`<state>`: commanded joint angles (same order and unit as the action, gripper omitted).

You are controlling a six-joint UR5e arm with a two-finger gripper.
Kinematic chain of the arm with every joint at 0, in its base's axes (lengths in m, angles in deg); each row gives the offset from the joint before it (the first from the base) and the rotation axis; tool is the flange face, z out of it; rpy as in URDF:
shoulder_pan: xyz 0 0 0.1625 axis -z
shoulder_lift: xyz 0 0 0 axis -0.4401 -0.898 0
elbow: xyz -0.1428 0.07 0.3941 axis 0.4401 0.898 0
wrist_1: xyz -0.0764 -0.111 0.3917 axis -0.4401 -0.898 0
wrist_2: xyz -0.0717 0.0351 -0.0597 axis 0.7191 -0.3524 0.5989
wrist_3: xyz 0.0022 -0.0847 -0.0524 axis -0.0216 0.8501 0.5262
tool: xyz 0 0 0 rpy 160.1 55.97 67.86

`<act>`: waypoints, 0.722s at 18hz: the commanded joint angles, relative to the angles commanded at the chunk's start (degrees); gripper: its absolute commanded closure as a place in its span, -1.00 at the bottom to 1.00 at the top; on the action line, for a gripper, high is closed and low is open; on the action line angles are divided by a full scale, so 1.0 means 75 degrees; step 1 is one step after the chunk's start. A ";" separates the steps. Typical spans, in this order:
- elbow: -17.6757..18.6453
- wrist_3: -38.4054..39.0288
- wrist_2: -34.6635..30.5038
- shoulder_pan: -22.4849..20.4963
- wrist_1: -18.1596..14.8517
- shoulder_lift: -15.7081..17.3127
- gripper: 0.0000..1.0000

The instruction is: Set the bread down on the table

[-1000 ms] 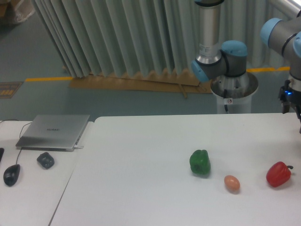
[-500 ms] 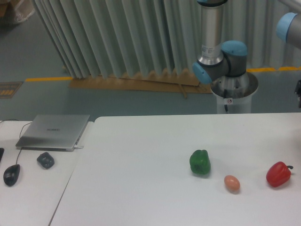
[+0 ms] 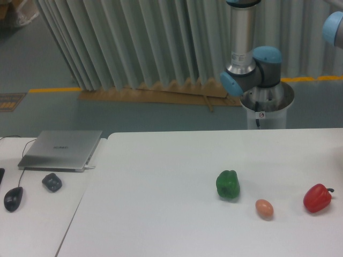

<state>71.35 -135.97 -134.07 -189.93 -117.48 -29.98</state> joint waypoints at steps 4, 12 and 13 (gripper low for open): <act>-0.0035 -0.0282 0.0000 -0.0141 0.0058 -0.0105 -1.00; -0.0140 -0.0517 0.0000 -0.0387 0.0913 -0.0714 -1.00; -0.0164 -0.0517 0.0012 -0.0387 0.0960 -0.0738 -1.00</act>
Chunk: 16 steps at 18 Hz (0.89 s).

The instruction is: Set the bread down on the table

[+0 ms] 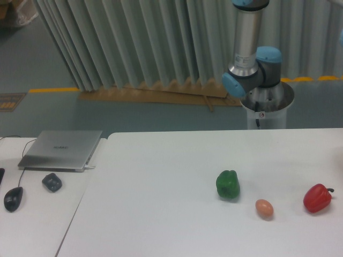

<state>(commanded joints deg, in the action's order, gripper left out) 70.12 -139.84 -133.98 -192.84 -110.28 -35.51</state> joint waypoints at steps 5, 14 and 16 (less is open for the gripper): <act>-0.0024 0.0012 -0.0012 0.0000 0.0012 -0.0012 -1.00; -0.0164 -0.0070 0.0023 -0.0094 0.0036 -0.0024 -1.00; -0.0176 -0.0035 0.0024 -0.0070 0.0036 -0.0024 -1.00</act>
